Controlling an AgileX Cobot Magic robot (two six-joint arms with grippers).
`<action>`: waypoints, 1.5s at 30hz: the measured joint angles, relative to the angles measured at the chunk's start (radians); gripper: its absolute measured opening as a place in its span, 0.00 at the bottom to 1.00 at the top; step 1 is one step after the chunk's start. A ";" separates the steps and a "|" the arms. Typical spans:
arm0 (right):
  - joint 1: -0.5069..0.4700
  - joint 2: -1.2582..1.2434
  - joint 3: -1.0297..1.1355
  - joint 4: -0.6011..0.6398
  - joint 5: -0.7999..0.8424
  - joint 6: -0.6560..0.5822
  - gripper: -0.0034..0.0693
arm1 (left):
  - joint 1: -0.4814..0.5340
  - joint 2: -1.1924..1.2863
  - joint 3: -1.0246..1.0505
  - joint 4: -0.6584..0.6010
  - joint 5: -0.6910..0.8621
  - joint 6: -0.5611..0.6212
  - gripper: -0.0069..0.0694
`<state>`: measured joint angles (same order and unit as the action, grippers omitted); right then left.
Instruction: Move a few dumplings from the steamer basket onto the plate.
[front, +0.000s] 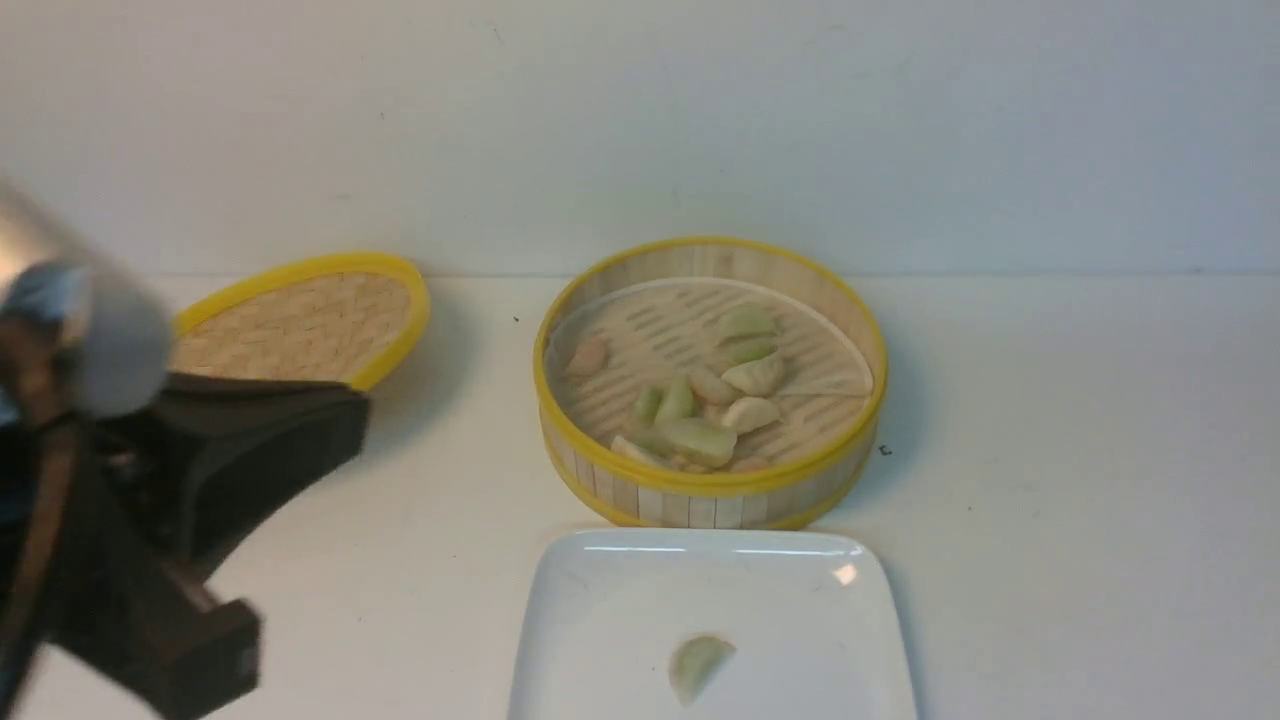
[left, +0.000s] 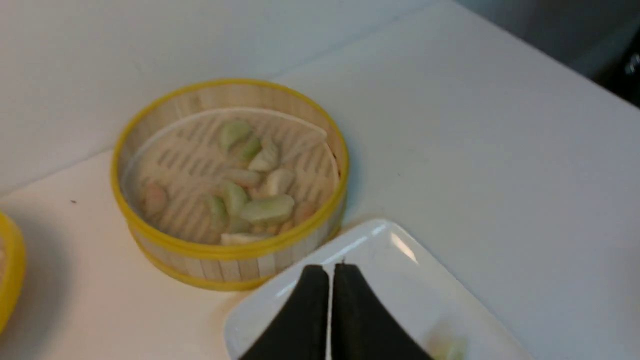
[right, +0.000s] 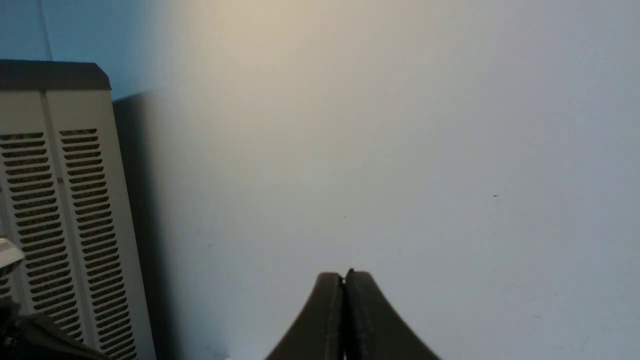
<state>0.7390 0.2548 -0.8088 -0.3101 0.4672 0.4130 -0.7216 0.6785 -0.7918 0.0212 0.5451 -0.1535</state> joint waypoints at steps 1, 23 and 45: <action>0.000 -0.010 0.000 -0.006 0.007 -0.001 0.03 | 0.000 -0.071 0.059 0.063 -0.047 -0.073 0.08; 0.000 -0.276 0.011 -0.028 0.078 -0.013 0.03 | 0.000 -0.397 0.274 0.385 -0.076 -0.446 0.08; 0.000 -0.276 0.011 -0.028 0.079 -0.014 0.03 | 0.000 -0.397 0.274 0.388 -0.076 -0.444 0.08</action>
<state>0.7390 -0.0217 -0.7976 -0.3385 0.5458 0.3988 -0.7216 0.2814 -0.5178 0.4093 0.4687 -0.5979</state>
